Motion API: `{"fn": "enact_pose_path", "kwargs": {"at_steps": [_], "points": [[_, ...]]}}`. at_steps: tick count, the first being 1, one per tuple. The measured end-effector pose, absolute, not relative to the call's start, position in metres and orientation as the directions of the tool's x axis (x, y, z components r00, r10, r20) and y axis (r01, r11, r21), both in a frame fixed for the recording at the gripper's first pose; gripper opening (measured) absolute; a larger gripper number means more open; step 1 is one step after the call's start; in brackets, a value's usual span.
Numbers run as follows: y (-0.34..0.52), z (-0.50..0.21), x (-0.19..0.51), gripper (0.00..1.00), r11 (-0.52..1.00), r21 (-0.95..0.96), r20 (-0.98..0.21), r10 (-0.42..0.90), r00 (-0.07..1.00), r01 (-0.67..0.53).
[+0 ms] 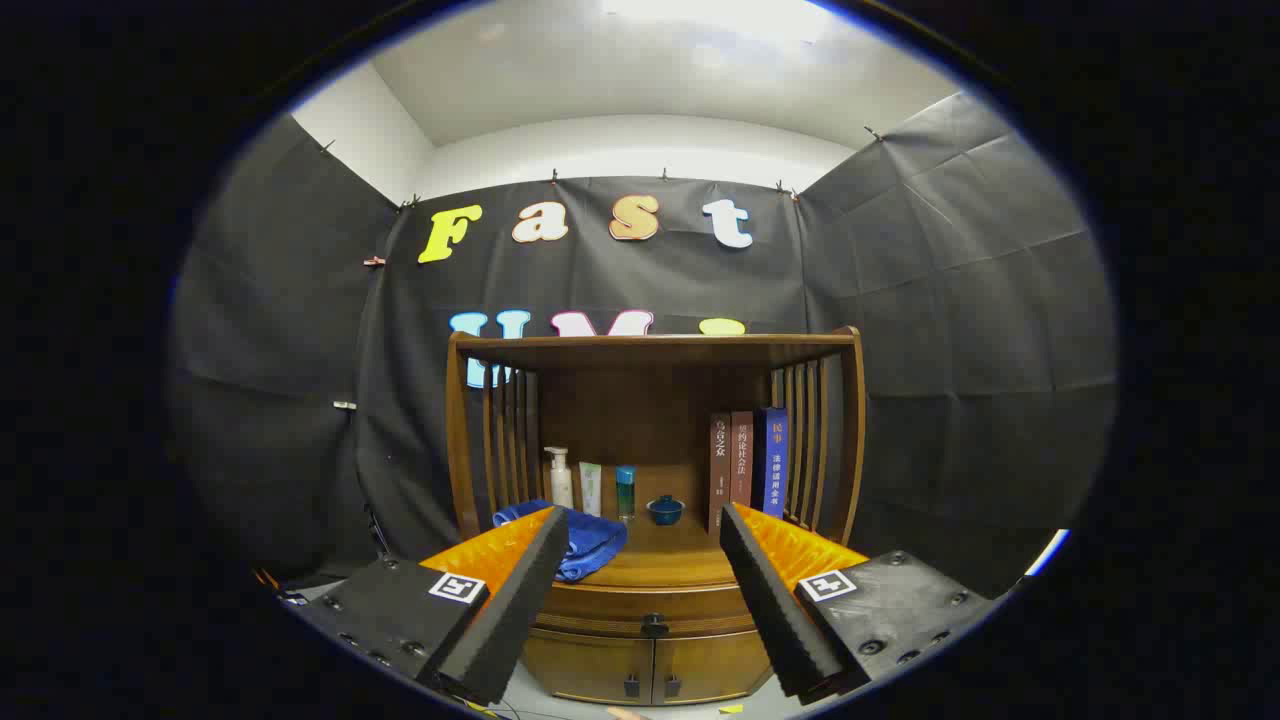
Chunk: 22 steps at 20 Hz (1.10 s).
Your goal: Pull open the drawer, take out the items inside it, and place them on the countertop above the cabinet.
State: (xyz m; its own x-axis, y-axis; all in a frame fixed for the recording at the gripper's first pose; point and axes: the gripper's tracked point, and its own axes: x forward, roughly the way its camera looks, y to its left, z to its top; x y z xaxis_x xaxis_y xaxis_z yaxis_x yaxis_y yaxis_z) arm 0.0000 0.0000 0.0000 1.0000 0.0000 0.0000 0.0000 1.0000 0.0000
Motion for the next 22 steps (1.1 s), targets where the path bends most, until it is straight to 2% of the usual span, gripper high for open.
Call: {"fn": "enact_pose_path", "kwargs": {"at_steps": [22], "points": [[0.002, -0.03, 0.021, 0.98, 1.0, -0.02, -0.039, 0.011, 0.999, -0.012]]}}
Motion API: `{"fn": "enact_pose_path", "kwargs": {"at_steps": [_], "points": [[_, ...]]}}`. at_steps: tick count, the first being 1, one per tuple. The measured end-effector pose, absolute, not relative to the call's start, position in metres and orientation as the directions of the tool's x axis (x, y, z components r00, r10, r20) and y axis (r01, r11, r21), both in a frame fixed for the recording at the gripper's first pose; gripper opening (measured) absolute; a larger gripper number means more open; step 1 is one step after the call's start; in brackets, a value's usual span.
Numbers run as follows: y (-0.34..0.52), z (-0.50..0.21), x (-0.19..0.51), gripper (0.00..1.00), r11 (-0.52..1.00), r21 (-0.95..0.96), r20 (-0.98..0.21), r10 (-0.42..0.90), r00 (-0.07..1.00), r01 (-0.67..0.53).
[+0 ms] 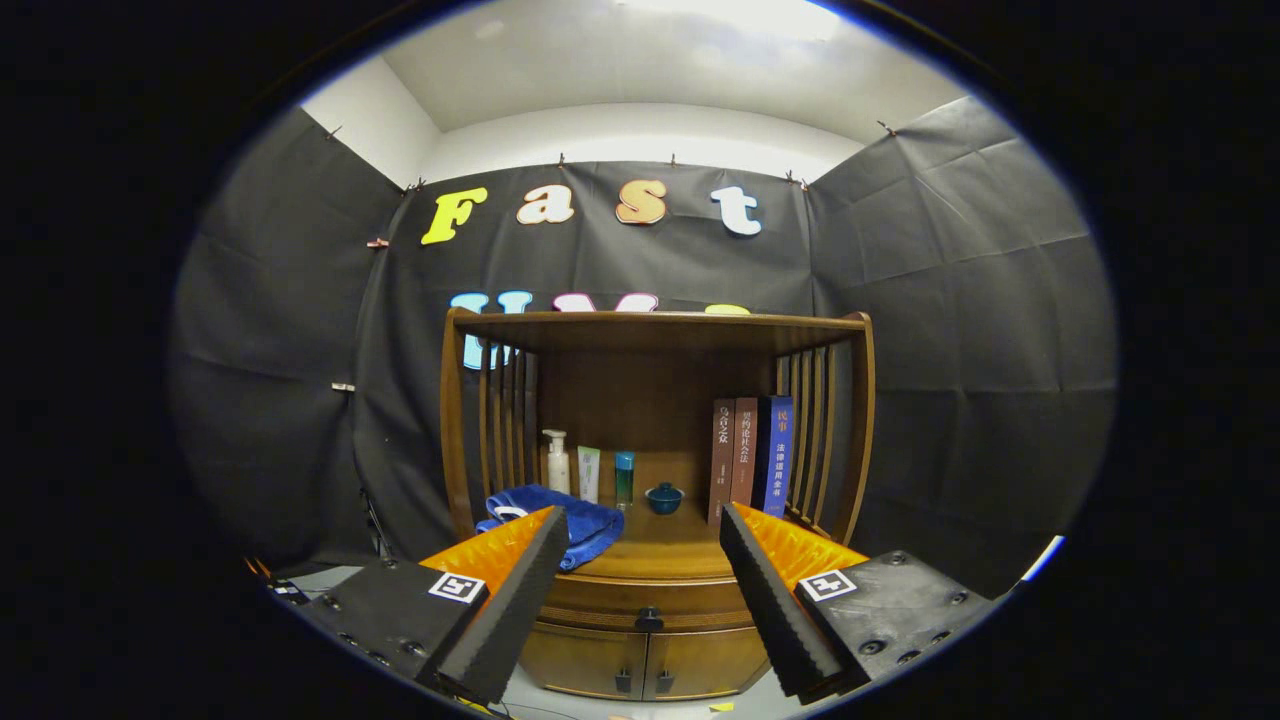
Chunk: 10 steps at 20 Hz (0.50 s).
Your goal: Pull open the drawer, take out the items inside it, and place them on the countertop above the cabinet.
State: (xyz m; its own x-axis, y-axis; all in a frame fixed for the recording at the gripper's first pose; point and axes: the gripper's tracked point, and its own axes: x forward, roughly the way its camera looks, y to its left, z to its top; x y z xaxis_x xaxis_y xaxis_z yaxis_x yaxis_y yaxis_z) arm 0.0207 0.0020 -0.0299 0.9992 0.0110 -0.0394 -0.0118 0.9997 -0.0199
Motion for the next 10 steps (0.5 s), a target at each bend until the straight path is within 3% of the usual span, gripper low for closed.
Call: {"fn": "enact_pose_path", "kwargs": {"at_steps": [10], "points": [[-0.001, -0.126, 0.063, 0.98, 1.0, 0.003, -0.177, 0.008, 0.984, -0.008]]}}
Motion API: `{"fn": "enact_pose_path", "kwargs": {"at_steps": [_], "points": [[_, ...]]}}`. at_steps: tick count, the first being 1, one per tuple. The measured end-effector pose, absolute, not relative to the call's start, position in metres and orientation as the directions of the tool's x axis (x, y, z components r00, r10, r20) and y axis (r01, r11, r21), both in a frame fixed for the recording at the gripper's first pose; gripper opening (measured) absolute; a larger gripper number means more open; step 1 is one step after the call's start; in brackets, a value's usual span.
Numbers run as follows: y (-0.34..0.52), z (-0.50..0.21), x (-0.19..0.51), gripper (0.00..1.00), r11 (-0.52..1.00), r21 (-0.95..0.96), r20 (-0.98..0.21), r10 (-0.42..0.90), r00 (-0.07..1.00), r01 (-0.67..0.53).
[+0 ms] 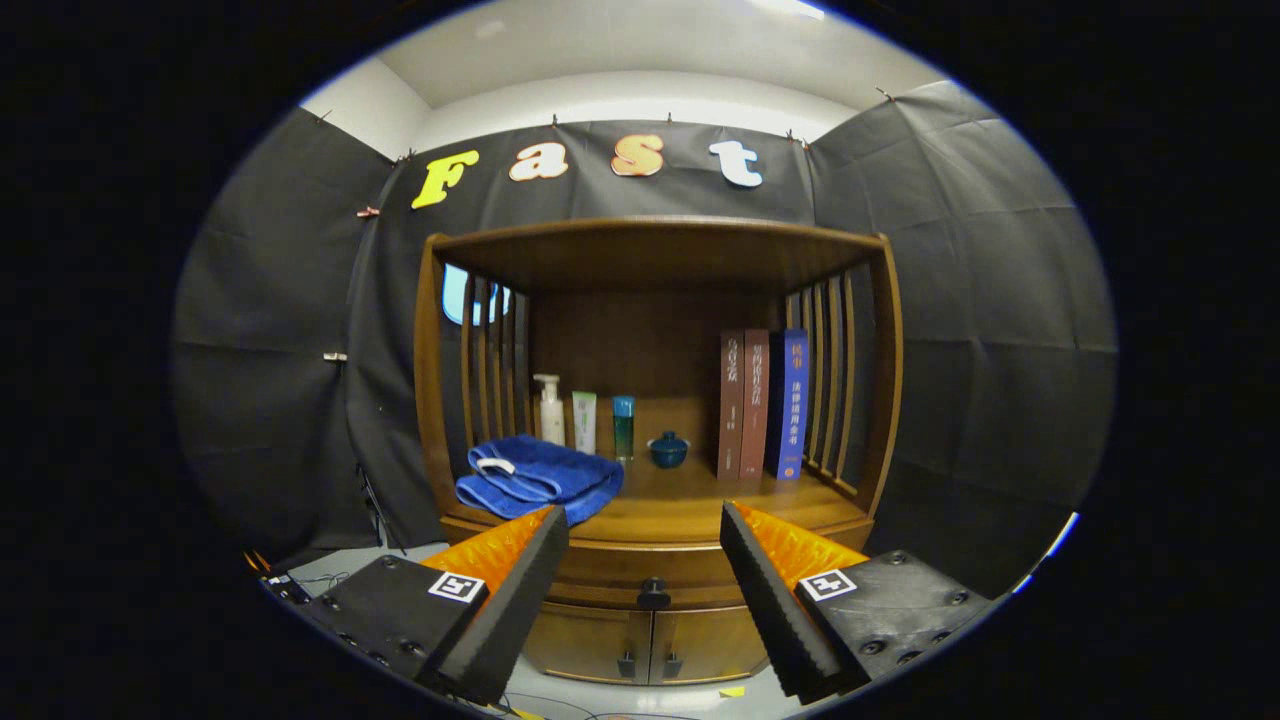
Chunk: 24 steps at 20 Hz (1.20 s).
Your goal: Pull open the drawer, take out the items inside it, and place them on the countertop above the cabinet.
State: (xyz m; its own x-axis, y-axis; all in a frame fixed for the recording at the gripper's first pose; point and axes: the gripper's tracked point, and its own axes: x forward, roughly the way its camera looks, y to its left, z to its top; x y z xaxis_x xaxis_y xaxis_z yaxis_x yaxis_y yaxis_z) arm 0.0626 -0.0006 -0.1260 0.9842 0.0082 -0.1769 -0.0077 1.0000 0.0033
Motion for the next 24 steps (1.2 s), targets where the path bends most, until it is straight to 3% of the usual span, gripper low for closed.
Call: {"fn": "enact_pose_path", "kwargs": {"at_steps": [9, 17, 21, 23, 24], "points": [[0.004, -0.245, 0.111, 0.99, 1.0, 0.014, -0.384, 0.023, 0.923, -0.019], [0.004, -0.306, 0.147, 0.99, 1.0, 0.022, -0.47, 0.022, 0.882, -0.013], [0.0, -0.329, 0.162, 0.93, 1.0, 0.017, -0.508, 0.007, 0.861, 0.002], [-0.003, -0.336, 0.164, 0.63, 1.0, 0.013, -0.517, -0.001, 0.856, 0.009], [0.0, -0.325, 0.154, 0.55, 1.0, 0.024, -0.518, 0.004, 0.856, 0.01]]}}
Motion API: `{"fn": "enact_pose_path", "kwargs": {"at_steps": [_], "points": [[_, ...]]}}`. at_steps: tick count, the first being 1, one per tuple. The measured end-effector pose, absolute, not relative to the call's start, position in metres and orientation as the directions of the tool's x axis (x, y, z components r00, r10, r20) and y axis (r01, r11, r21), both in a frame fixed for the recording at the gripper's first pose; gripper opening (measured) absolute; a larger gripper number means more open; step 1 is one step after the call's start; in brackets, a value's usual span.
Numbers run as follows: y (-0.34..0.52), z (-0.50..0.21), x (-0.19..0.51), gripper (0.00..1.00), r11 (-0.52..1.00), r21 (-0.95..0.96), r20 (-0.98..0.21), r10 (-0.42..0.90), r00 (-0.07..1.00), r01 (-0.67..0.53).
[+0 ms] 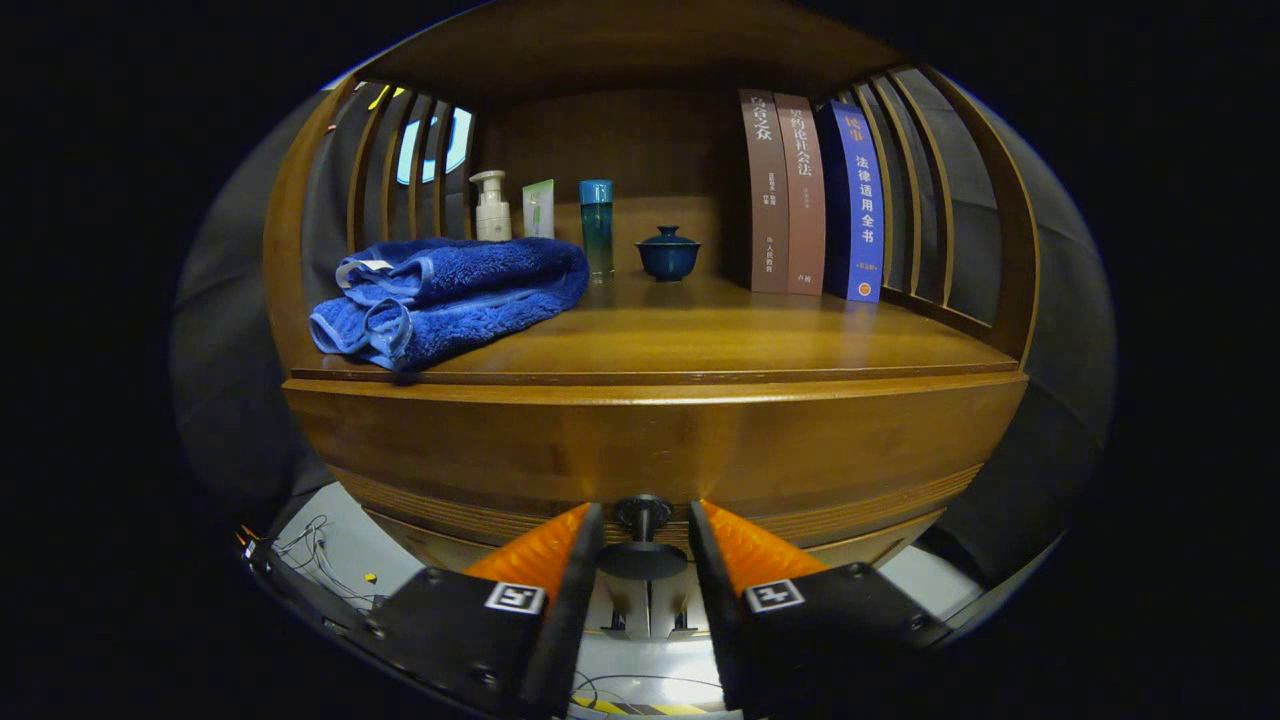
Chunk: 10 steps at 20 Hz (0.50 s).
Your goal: Pull open the drawer, take out the items inside it, and place them on the countertop above the cabinet.
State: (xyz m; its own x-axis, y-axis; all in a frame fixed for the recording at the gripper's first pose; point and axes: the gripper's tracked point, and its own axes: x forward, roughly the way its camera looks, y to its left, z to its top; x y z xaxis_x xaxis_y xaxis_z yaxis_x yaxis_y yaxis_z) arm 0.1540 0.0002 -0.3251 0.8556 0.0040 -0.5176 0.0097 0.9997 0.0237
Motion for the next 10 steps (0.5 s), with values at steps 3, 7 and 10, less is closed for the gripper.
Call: {"fn": "enact_pose_path", "kwargs": {"at_steps": [3, 7, 10], "points": [[-0.0018, -0.3312, 0.1602, 0.4, 1.0, 0.008, -0.52, -0.001, 0.854, 0.007], [-0.0004, -0.3351, 0.1592, 0.29, 1.0, 0.004, -0.517, 0.001, 0.856, 0.002], [-0.0006, -0.3349, 0.1524, 0.3, 1.0, 0.01, -0.523, 0.0, 0.852, 0.006]]}}
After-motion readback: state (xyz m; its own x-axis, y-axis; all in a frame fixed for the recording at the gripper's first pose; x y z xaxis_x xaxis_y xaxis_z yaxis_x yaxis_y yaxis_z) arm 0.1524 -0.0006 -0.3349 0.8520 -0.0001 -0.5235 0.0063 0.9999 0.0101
